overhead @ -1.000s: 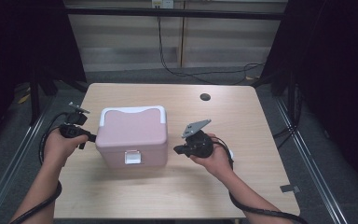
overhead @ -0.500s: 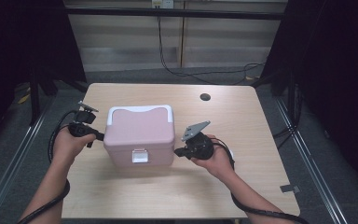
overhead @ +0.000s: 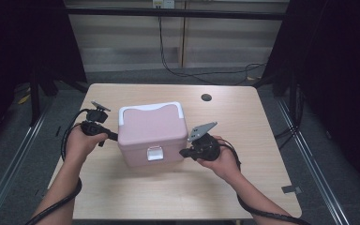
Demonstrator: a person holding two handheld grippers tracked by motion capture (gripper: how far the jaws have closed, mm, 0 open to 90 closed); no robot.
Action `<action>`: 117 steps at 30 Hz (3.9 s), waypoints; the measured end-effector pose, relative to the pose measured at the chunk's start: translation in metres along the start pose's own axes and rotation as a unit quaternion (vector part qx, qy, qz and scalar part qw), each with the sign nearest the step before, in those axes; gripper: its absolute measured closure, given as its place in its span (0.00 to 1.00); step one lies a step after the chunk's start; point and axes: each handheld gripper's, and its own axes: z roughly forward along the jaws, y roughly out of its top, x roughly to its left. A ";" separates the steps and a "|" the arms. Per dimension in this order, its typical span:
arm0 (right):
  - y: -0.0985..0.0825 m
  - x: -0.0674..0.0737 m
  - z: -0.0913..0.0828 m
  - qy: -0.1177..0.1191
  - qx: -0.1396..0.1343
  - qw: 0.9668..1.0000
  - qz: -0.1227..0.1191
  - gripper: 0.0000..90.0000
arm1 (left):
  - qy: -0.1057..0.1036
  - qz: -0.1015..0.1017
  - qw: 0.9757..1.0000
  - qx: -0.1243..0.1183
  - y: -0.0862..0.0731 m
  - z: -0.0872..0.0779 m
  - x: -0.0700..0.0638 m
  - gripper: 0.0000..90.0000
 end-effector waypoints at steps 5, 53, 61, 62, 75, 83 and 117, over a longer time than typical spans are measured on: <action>-0.010 -0.024 -0.011 -0.033 0.014 0.999 0.026 1.00 | 0.021 -0.001 1.000 -0.012 0.008 -0.002 0.001 0.95; -0.021 -0.056 -0.058 -0.041 0.024 0.998 0.046 1.00 | 0.001 0.019 1.000 0.016 0.039 -0.003 -0.037 0.95; -0.015 -0.055 -0.068 -0.030 0.028 0.998 0.053 1.00 | 0.008 0.001 1.000 0.012 0.046 -0.018 -0.033 0.92; -0.013 -0.056 -0.071 -0.033 0.027 0.998 0.051 1.00 | 0.006 -0.004 1.000 0.012 0.047 -0.019 -0.033 0.92; 0.010 -0.057 -0.105 -0.032 0.013 0.998 0.051 1.00 | 0.004 0.000 1.000 0.014 0.075 -0.027 -0.042 0.91; 0.025 -0.055 -0.111 -0.025 0.007 0.998 0.050 1.00 | 0.006 0.006 1.000 0.007 0.090 -0.028 -0.049 0.91; 0.042 -0.047 -0.085 -0.008 0.011 1.000 0.028 1.00 | -0.020 -0.003 1.000 0.011 0.115 -0.001 -0.062 0.88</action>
